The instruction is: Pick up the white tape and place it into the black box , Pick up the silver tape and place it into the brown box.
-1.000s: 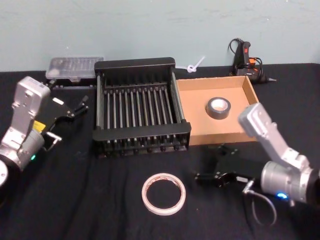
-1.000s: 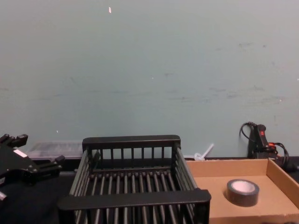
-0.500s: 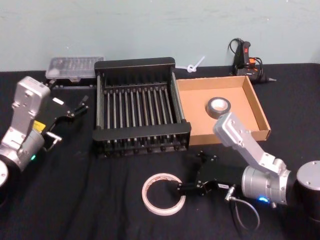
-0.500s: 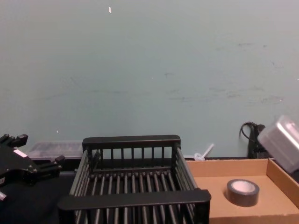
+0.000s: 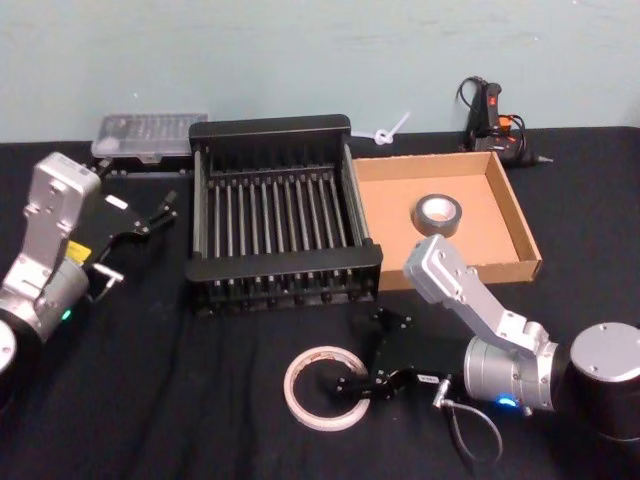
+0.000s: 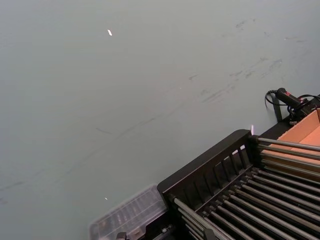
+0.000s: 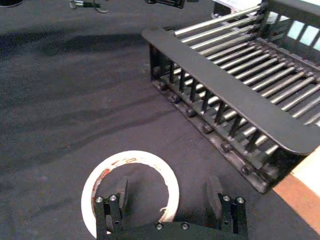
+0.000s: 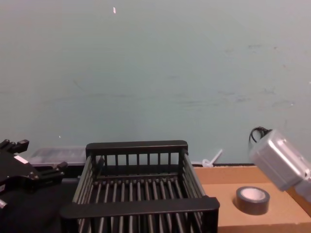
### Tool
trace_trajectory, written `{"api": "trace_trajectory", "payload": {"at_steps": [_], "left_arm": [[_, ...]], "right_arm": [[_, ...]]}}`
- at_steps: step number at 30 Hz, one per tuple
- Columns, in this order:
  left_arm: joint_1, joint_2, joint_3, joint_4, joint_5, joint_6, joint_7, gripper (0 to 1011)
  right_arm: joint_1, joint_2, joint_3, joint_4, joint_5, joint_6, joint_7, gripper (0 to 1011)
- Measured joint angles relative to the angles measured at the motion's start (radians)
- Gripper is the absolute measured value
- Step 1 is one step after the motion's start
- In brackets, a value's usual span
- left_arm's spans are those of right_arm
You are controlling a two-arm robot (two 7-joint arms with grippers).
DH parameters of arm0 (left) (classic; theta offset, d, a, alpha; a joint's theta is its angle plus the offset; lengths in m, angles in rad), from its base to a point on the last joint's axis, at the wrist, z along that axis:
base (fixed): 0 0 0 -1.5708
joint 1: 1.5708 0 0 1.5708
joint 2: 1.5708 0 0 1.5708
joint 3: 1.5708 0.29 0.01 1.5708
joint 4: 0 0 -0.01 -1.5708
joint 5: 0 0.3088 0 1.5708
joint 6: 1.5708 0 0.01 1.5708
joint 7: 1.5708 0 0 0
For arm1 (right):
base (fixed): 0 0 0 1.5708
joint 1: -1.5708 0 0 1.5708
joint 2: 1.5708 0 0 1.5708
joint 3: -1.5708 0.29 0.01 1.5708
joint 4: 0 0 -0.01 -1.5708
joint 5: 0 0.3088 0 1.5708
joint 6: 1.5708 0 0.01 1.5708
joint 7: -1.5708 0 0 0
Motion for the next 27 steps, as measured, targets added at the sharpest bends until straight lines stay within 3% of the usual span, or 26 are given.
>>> {"api": "trace_trajectory", "payload": {"at_steps": [12,27], "left_arm": [[0.000,0.000,0.000,0.000,0.000,0.000,0.000,1001],[0.000,0.000,0.000,0.000,0.000,0.000,0.000,1001]], "right_arm": [[0.010,-0.003,-0.028,0.017,-0.002,0.011,0.010,1002],[0.011,-0.010,-0.027,0.025,0.004,0.020,-0.006,1002]]}}
